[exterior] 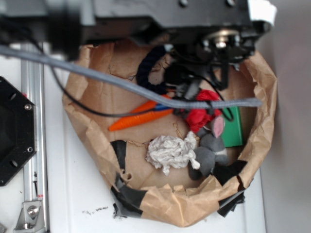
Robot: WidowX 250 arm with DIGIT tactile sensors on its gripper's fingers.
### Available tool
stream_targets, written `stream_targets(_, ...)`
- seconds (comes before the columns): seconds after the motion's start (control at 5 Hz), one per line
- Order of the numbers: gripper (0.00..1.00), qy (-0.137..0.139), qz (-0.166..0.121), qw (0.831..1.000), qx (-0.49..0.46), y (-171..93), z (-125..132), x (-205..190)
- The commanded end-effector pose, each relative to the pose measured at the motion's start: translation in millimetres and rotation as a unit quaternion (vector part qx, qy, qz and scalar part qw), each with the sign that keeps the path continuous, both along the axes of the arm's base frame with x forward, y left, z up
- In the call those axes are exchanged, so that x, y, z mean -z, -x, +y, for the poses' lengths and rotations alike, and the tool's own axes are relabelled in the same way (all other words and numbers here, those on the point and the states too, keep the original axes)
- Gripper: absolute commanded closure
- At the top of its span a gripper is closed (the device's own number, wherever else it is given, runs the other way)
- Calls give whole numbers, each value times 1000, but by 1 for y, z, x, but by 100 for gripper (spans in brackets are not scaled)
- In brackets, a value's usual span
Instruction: Grab the red paper.
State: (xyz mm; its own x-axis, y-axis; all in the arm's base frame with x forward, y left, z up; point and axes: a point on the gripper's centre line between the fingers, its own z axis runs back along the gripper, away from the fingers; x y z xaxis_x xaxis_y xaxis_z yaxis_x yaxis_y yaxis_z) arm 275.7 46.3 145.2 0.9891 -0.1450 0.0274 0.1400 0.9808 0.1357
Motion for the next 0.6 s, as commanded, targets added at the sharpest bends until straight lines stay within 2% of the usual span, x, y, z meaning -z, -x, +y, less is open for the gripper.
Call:
stream_targets(0.0,41,55,-8,997,-45,18,-13,-39)
stream_targets(0.2,0,26,-8,999,22,-3,-12,-11)
stream_targets(0.4,0,21,-39,994,100,-25,-23,21)
